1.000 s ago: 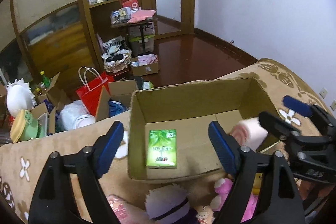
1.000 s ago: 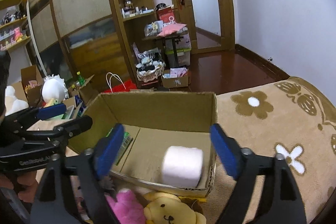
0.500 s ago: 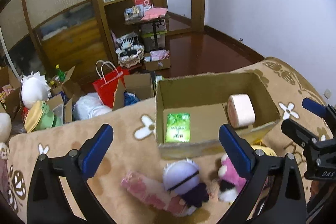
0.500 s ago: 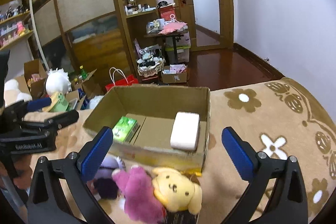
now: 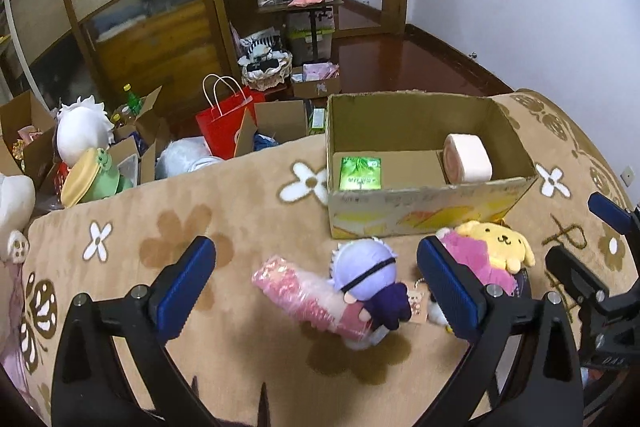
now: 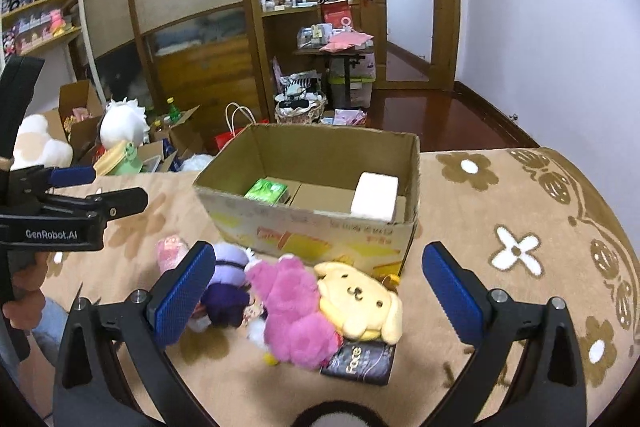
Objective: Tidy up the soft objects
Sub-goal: 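Move both tools toward the plush toys beside the box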
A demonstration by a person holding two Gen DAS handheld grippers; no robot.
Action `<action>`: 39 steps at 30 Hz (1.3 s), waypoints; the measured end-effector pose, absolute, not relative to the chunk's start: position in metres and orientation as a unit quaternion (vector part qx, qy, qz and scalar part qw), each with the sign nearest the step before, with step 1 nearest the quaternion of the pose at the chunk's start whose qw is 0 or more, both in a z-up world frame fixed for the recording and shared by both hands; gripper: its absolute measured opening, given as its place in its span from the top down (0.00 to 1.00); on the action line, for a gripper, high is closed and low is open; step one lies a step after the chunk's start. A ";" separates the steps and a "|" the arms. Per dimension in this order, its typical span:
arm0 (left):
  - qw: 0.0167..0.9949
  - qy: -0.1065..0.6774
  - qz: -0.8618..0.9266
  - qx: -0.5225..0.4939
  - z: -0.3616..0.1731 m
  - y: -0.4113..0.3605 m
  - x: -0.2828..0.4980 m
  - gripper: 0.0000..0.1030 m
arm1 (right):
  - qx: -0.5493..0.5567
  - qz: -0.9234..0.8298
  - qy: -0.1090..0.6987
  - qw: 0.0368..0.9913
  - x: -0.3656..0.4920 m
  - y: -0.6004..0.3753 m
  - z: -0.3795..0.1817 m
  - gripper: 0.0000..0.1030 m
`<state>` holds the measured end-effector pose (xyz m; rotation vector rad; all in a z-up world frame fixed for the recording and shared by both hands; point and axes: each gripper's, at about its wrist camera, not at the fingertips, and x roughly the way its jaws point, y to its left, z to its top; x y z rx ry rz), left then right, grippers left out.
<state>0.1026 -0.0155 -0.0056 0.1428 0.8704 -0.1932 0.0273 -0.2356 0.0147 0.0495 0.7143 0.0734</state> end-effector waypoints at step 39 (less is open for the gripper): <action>0.850 0.507 -0.124 0.073 -0.088 -0.045 0.148 0.03 | 0.045 0.048 0.407 0.911 0.052 -0.221 -0.067 0.00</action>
